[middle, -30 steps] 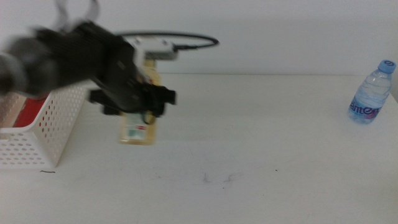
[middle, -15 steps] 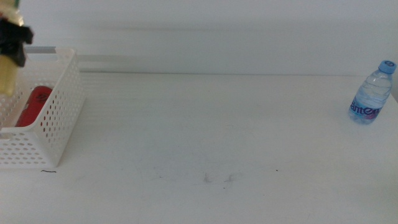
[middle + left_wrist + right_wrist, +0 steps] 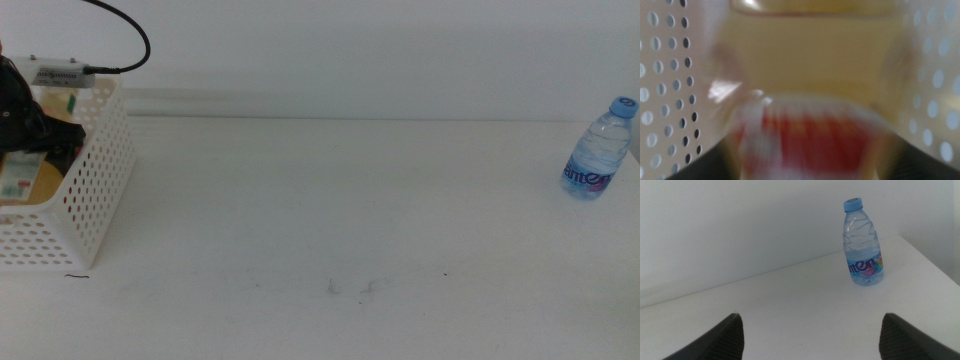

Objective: Use arms to grab the bottles and put them into the dustbin to the left of the table.

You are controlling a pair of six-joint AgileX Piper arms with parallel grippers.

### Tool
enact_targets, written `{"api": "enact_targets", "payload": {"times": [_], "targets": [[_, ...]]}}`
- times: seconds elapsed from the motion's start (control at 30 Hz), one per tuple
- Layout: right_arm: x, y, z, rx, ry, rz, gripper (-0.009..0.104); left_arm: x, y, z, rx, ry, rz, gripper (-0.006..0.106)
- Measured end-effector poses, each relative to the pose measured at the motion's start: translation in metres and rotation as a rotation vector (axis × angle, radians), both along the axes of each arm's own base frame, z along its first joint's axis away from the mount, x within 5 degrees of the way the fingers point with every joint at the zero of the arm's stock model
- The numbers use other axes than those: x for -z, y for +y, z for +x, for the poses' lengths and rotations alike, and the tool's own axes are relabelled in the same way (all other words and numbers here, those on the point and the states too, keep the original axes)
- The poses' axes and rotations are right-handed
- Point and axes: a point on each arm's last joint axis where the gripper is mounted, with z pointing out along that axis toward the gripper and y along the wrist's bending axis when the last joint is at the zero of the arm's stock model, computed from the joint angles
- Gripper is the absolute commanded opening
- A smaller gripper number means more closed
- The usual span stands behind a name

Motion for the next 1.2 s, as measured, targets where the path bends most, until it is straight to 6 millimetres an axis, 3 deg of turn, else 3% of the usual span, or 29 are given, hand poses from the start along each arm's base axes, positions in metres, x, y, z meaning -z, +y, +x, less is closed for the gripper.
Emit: {"api": "enact_targets", "payload": {"times": [0.17, 0.33, 0.43, 0.53, 0.6, 0.7, 0.8, 0.87, 1.2], "targets": [[0.000, 0.000, 0.000, 0.000, 0.000, 0.000, 0.079, -0.016, -0.002, -0.006, -0.030, -0.007, -0.019, 0.094], [0.000, 0.000, 0.000, 0.000, 0.000, 0.000, 0.079, -0.068, -0.025, -0.023, -0.024, -0.137, -0.080, 0.094], [0.000, 0.000, 0.000, 0.000, 0.000, 0.000, 0.079, -0.118, -0.068, -0.046, 0.065, -0.278, -0.212, 0.094], [0.000, 0.000, 0.000, 0.000, 0.000, 0.000, 0.079, -0.171, -0.119, -0.084, 0.300, -0.436, -0.337, 0.094], [0.000, 0.000, 0.000, 0.000, 0.000, 0.000, 0.079, -0.204, -0.154, -0.120, 0.495, -0.540, -0.411, 0.094], [0.000, 0.000, 0.000, 0.000, 0.000, 0.000, 0.079, -0.238, -0.190, -0.174, 0.734, -0.649, -0.464, 0.094], [0.000, 0.000, 0.000, 0.000, 0.000, 0.000, 0.079, -0.256, -0.211, -0.211, 0.875, -0.725, -0.469, 0.094], [0.000, 0.000, 0.000, 0.000, 0.000, 0.000, 0.079, -0.262, -0.216, -0.222, 0.909, -0.771, -0.453, 0.094], [0.000, 0.000, 0.000, 0.000, 0.000, 0.000, 0.079, -0.267, -0.220, -0.225, 0.908, -0.828, -0.447, 0.094]]}}
